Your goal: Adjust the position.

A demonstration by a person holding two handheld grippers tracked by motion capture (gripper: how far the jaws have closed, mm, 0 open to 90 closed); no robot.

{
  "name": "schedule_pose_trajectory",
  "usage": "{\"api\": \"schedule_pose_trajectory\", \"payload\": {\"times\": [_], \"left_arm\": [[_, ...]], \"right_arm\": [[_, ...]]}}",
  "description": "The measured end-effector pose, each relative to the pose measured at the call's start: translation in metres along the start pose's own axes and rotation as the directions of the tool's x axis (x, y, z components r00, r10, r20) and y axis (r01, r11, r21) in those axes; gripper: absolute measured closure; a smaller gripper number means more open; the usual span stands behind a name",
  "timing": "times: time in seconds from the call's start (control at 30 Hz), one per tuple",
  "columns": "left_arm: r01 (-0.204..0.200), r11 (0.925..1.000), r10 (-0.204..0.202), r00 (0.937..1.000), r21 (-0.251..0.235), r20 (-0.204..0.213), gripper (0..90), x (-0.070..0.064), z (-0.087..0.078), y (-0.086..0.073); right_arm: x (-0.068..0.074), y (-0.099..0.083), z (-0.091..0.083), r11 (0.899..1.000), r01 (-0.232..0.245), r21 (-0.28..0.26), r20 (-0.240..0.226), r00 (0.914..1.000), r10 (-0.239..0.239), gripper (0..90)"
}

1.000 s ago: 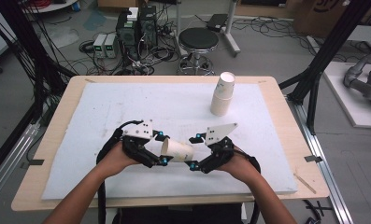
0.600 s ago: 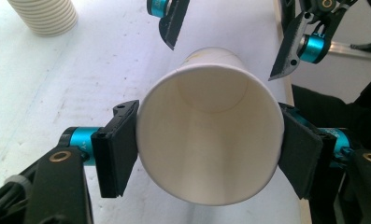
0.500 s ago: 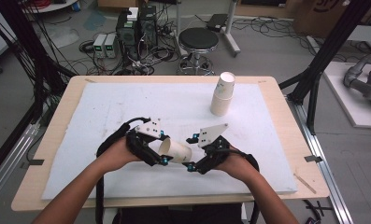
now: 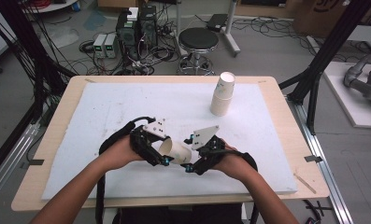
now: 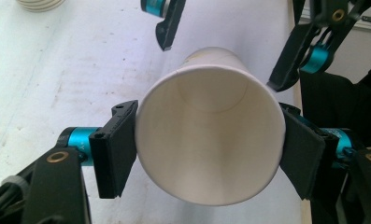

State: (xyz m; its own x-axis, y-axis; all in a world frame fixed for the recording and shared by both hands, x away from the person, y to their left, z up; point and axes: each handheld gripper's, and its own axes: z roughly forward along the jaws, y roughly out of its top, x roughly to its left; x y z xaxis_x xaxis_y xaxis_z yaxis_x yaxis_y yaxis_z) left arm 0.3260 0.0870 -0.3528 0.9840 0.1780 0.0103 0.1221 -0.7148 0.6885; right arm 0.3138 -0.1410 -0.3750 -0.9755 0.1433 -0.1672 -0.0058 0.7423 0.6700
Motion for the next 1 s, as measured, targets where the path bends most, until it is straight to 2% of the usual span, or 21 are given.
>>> {"api": "schedule_pose_trajectory", "payload": {"times": [0.2,0.37,0.5,0.87,1.0], "left_arm": [[-0.002,0.9999,0.002,1.0000,0.017,0.002,27.6,-0.001,0.002,0.002],[0.002,1.0000,-0.002,1.0000,0.009,0.001,27.6,-0.001,0.005,0.002],[0.004,1.0000,-0.004,1.0000,0.006,0.003,27.6,-0.002,0.005,0.002],[0.035,0.9987,-0.035,0.9994,-0.038,-0.005,27.4,-0.001,0.006,0.002],[0.045,0.9941,-0.045,0.9990,-0.099,-0.004,24.0,0.001,0.006,-0.003]], "right_arm": [[0.003,0.007,0.009,0.999,0.028,0.039,0.003,0.9996,-0.028,21.6],[0.004,0.009,0.016,0.996,0.047,0.071,0.002,0.9989,-0.047,26.1],[0.005,0.009,0.020,0.994,0.064,0.090,0.006,0.9979,-0.064,33.3],[0.003,0.008,0.021,0.996,0.023,0.086,0.004,0.9997,-0.023,35.8],[0.001,0.007,0.019,0.997,0.004,0.076,-0.008,1.0000,-0.003,36.2]]}}
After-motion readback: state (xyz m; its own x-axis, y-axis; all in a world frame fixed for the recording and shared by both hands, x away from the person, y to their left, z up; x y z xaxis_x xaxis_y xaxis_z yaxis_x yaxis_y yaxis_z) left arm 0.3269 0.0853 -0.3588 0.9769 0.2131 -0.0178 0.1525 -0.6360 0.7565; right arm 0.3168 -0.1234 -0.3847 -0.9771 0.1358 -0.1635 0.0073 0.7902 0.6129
